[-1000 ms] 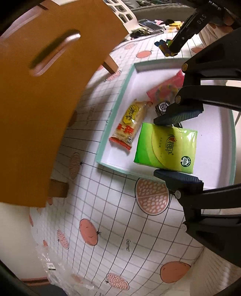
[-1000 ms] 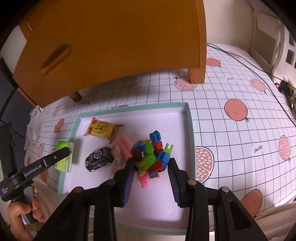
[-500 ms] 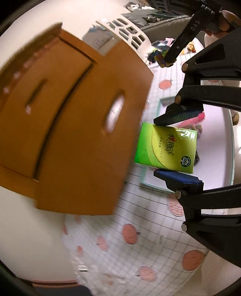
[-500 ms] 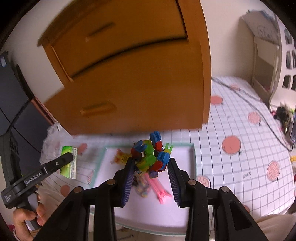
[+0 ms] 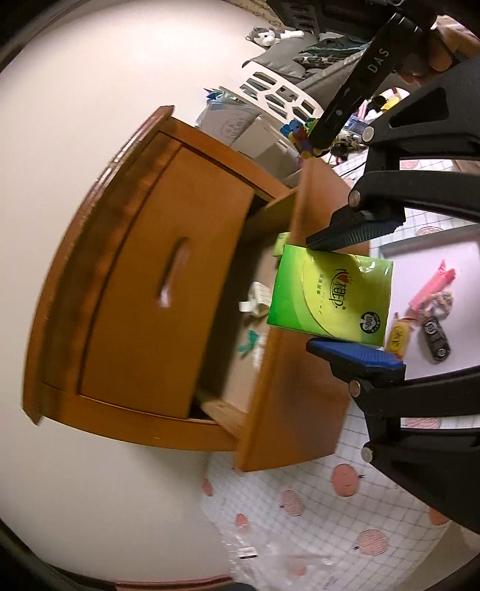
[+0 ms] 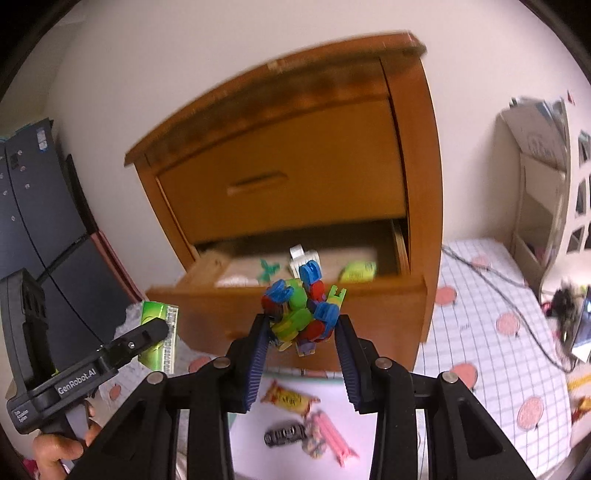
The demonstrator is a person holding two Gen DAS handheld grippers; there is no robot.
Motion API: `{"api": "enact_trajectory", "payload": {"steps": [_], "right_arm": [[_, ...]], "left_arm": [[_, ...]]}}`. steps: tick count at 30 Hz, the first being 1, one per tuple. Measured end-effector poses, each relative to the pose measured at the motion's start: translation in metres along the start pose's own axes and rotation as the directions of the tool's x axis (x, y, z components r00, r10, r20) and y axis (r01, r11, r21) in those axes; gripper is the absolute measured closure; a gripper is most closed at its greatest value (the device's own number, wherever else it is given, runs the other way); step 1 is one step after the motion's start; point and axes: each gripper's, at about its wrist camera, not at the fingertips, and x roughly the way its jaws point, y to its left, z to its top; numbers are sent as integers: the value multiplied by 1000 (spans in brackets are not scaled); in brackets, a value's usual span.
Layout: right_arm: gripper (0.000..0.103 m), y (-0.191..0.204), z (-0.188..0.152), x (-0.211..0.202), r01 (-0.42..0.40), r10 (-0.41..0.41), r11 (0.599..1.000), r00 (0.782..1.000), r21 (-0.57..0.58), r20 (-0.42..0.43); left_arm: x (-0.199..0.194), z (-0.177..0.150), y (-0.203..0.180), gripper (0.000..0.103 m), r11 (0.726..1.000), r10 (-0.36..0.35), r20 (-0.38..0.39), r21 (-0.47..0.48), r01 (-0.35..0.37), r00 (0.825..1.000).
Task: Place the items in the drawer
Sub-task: 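Lift the tissue pack and block cluster and carry both into the drawer, then open the left gripper releasing the tissue pack while the right releases the blocks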
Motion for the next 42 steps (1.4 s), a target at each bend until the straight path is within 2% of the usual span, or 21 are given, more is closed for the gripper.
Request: {"api": "enact_trajectory", "payload": {"steps": [6, 13, 18, 25, 39, 42], "right_arm": [[64, 5, 23, -1, 7, -6, 1000, 1000, -27, 30], [64, 2, 49, 16, 46, -46, 998, 999, -42, 23], [64, 0, 57, 35, 73, -75, 995, 997, -63, -26], [64, -11, 55, 67, 102, -104, 994, 988, -26, -116], [61, -5, 57, 85, 138, -145, 989, 978, -61, -151], [60, -8, 58, 87, 143, -150, 988, 976, -57, -156]], "left_arm": [[2, 36, -10, 53, 999, 15, 50, 31, -17, 999], [18, 66, -11, 53, 998, 47, 55, 40, -49, 997], [38, 66, -9, 53, 996, 76, 16, 43, -77, 997], [63, 67, -3, 53, 992, 125, -46, 39, -123, 991], [86, 66, -4, 52, 984, 174, -112, 65, -168, 978], [86, 68, -4, 46, 984, 172, -112, 63, -165, 979]]}}
